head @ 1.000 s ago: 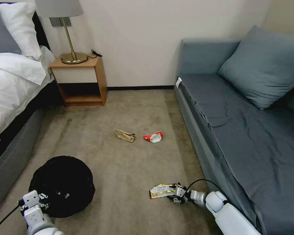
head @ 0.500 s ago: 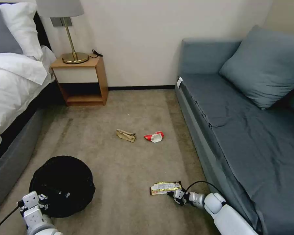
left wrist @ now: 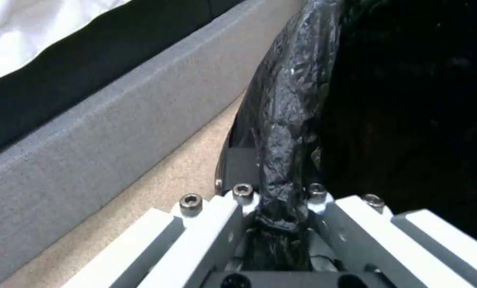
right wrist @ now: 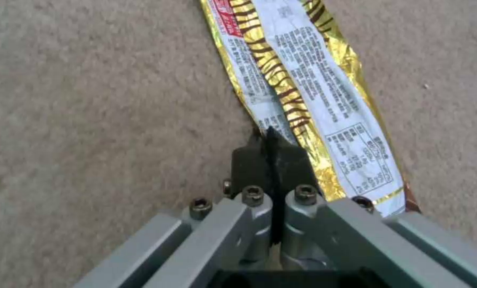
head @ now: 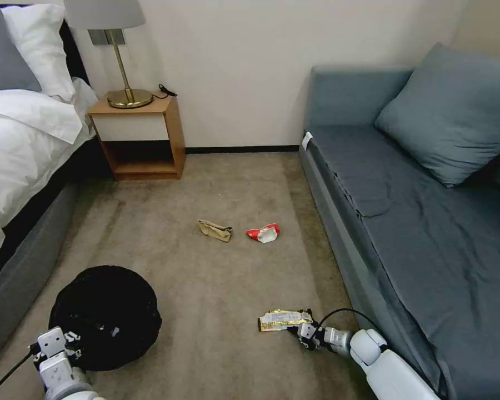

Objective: Pick up the trash bin, then pick up the garbage on the floor and place it into the trash bin.

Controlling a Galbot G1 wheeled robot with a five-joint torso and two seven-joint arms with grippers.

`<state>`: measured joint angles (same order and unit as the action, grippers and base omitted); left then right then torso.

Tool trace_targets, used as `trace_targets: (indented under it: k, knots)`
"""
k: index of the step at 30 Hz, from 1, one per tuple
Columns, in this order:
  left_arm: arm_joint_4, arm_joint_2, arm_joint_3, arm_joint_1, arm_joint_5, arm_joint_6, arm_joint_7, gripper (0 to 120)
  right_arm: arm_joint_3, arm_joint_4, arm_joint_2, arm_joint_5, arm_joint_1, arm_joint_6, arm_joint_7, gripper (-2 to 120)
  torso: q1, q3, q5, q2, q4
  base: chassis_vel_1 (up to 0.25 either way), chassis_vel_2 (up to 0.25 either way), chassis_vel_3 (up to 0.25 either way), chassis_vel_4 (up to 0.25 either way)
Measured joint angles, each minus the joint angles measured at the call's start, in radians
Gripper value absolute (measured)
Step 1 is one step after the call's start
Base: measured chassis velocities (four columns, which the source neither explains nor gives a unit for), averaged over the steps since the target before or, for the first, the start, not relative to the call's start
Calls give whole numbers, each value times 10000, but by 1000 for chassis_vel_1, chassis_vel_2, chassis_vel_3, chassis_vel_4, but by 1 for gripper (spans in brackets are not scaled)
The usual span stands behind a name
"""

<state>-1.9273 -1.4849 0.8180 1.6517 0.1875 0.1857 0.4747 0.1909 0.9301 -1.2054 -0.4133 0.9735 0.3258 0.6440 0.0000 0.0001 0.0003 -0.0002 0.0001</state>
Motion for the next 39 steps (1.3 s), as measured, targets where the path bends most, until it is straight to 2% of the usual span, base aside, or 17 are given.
trace_targets:
  k: [22,39]
  knots:
    - [33,69,-41,9,5,-31,13,1,117,1225,324,509,481,-51,291,0,0,0,-2,0,-3,0,0,0,0]
    - [45,62,-181,-81,-70,2,20,1,185,2550,788,1367,612,-340,475,0,1,-1,-3,1,0,0,0,0,0]
